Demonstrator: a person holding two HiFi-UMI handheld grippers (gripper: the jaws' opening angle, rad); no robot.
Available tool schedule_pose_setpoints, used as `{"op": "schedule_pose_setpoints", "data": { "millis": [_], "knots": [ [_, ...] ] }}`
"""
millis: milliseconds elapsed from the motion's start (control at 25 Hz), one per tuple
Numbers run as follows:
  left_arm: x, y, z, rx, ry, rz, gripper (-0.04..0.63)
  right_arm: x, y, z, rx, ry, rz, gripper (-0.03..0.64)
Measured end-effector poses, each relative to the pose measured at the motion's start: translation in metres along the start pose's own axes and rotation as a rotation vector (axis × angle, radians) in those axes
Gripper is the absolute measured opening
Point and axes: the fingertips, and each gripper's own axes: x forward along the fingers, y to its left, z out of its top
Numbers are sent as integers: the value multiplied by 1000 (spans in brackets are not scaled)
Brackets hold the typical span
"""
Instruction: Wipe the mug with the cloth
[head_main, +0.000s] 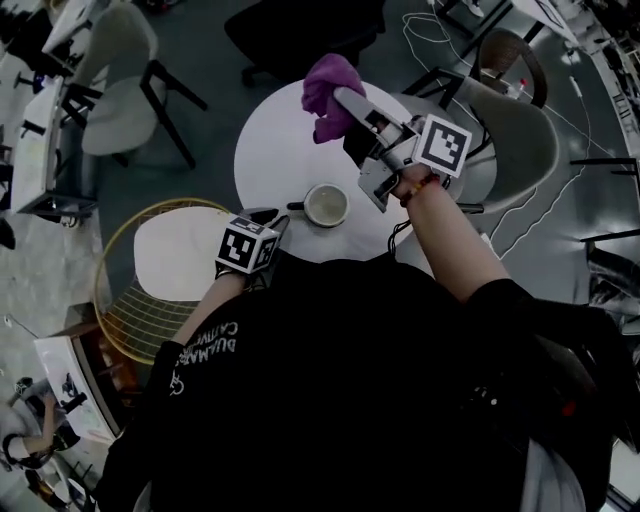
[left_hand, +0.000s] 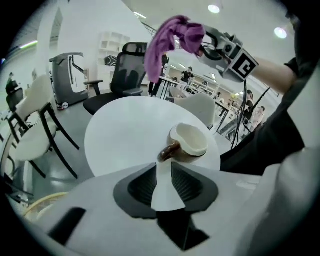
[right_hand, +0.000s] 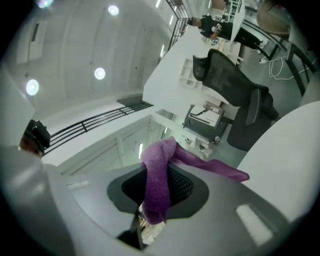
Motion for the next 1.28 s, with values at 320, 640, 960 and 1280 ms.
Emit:
{"op": "schedule_pose_setpoints", "data": {
  "millis": [320, 640, 960, 1280],
  "knots": [
    [-116, -46, 13, -174, -320, -188, 0, -78, 50, 19, -145, -192, -33, 71],
    [-199, -45, 33, -255, -596, -43, 0, -151, 87, -11, -323, -199, -145, 74],
    [-233, -67, 59, -150, -653, 40, -1, -184, 88, -21, -340, -171, -174, 74],
    [-229, -119, 57, -127, -708, 99, 0, -214, 87, -42, -378, 9, -200, 69]
  ]
}}
